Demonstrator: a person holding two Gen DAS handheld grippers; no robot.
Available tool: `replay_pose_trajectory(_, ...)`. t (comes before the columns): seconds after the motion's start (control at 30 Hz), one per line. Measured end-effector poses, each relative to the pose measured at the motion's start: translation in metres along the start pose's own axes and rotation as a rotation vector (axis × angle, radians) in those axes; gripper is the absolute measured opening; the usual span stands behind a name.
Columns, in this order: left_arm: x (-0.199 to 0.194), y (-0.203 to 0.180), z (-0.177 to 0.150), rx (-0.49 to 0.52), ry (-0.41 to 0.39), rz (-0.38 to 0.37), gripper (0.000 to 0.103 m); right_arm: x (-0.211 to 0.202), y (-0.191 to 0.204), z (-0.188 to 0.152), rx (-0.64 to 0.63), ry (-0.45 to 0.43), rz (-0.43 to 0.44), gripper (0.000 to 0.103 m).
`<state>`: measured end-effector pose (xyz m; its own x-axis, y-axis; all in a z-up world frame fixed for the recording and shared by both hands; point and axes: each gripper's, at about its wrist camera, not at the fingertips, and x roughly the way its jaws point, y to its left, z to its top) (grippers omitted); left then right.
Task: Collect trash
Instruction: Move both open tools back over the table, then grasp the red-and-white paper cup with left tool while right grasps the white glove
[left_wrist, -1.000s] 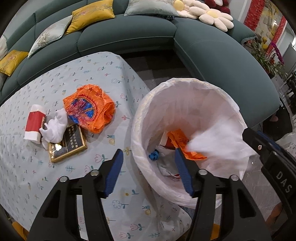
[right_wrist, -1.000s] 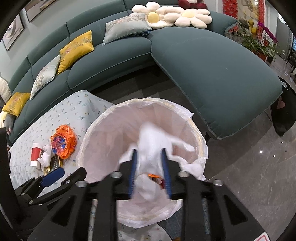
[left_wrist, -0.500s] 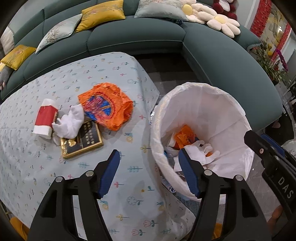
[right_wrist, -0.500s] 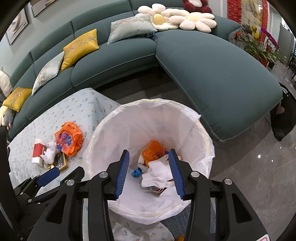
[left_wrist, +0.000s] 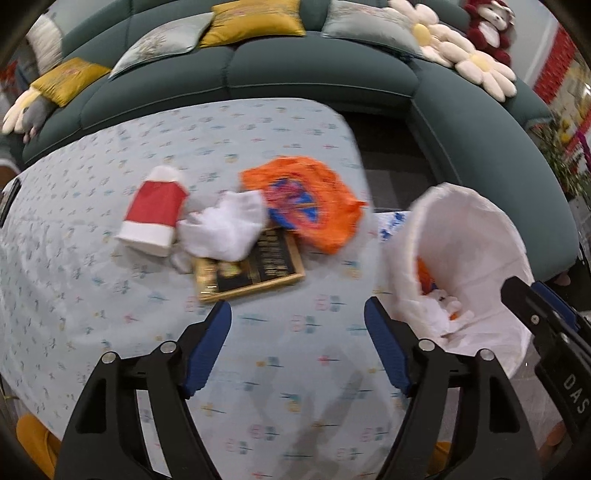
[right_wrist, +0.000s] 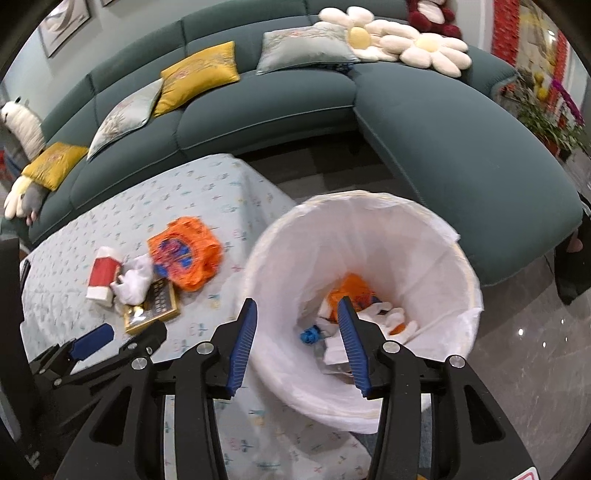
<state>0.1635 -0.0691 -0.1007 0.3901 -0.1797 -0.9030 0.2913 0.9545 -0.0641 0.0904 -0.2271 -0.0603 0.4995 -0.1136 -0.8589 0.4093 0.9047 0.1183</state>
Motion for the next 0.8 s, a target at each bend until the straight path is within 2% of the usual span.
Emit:
replay_pose_trajectory(0.13,0.002,0.033,0.004,-0.045,-0.003,0.033,0.071,0.005,0.025,-0.001,-0.035,0.012,0.018,0.045)
replay_pose_trajectory(0.2,0.004,0.052,0.007,-0.079,-0.002,0.048,0.078,0.009,0.038,-0.001,-0.052,0.019,0.028,0.045)
replay_pose_trajectory(0.4,0.011,0.098,0.017,-0.107,-0.01,0.102,0.082,0.025,0.08,-0.001,-0.105,0.046,0.065,0.045)
replay_pose_trajectory(0.57,0.024,0.129,0.037,-0.151,0.011,0.094,0.083,0.045,0.115,0.001,-0.146,0.077,0.095,0.045)
replay_pose_trajectory(0.8,0.05,0.139,0.072,-0.158,0.038,0.062,0.085,0.074,0.149,0.009,-0.18,0.114,0.12,0.045)
